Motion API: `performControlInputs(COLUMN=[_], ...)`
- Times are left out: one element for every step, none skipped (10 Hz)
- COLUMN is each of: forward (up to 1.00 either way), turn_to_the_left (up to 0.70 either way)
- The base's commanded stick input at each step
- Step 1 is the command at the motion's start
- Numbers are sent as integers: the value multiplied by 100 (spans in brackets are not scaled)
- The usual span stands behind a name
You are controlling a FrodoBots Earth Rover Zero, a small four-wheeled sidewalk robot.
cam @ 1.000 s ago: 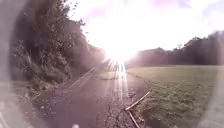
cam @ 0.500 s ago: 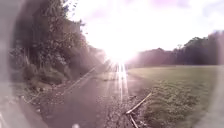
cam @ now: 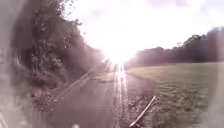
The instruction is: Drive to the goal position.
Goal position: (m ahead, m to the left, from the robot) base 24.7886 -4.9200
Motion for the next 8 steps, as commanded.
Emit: performControlInputs(forward=[85,85,85,85,85,85,85,85], turn_to_the_left=[0,0,0,0,0,0,0,0])
